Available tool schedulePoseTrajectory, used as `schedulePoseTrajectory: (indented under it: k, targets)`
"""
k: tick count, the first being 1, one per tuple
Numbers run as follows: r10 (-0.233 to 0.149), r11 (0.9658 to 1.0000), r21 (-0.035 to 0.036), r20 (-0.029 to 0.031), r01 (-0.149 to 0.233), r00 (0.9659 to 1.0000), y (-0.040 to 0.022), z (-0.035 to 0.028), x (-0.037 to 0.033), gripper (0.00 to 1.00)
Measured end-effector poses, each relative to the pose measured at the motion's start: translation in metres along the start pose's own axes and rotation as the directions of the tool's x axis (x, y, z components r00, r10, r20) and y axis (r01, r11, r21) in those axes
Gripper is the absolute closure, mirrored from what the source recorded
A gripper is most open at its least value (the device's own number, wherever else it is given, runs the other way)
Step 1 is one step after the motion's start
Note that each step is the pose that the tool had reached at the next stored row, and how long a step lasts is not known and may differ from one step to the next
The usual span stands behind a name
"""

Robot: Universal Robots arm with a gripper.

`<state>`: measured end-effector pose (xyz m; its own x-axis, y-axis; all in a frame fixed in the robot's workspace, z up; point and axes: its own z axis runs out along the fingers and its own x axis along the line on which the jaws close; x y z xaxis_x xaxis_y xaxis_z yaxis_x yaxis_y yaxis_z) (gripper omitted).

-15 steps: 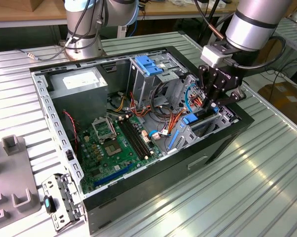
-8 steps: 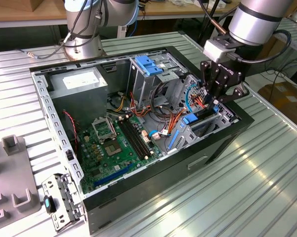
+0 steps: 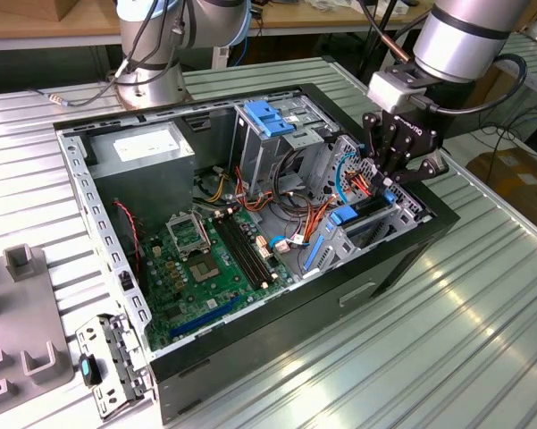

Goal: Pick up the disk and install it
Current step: 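Insert the first disk wire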

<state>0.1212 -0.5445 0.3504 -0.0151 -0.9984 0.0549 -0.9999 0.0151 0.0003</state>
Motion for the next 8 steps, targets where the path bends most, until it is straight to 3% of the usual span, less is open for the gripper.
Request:
schedulePoseTrajectory:
  k: [8]
  targets:
    - [0.000, 1.0000, 0.0000, -0.0008, 0.000, 1.0000, 0.0000, 0.0000, 0.0000, 0.89]
